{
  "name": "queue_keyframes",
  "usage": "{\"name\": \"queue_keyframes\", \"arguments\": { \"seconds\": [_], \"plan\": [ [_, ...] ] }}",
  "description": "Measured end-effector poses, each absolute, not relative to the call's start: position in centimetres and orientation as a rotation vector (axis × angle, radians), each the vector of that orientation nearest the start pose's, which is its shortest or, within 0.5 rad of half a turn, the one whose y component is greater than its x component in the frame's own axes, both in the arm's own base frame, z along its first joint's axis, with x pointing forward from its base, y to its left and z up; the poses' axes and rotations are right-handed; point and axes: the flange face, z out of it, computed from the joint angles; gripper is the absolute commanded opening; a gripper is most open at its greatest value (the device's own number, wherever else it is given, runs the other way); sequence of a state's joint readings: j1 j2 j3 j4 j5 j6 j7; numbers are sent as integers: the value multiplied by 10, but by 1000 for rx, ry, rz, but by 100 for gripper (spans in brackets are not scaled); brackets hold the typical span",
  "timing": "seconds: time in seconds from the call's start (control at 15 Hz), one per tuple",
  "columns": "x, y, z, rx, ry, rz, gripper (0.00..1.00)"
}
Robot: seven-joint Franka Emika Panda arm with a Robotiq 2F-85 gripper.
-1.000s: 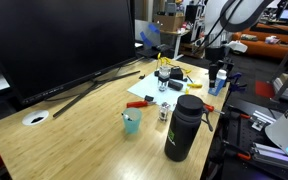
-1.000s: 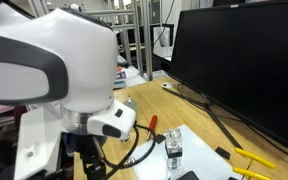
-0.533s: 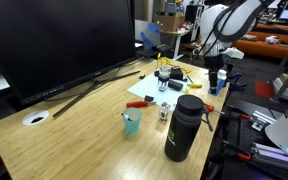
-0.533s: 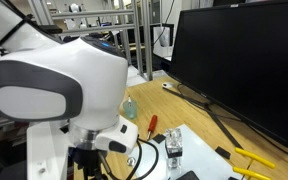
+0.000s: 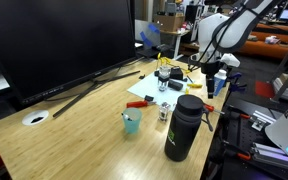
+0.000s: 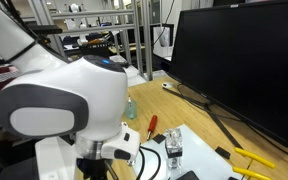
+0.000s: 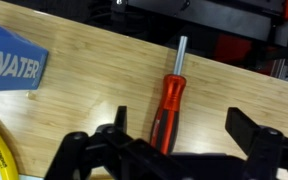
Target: Put the screwdriver on the whiteboard
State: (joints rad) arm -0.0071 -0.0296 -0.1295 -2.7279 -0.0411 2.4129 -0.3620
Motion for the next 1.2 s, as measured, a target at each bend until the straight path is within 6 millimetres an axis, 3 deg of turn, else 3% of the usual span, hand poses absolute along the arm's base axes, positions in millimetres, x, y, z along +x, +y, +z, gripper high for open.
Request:
{"name": "queue_keyframes", "arguments": {
  "seconds": [0.47,1.2],
  "plan": [
    [361,-46,169,-3049,-442,426,100],
    [361,-32,144,-3063,-454,430,100]
  ]
}}
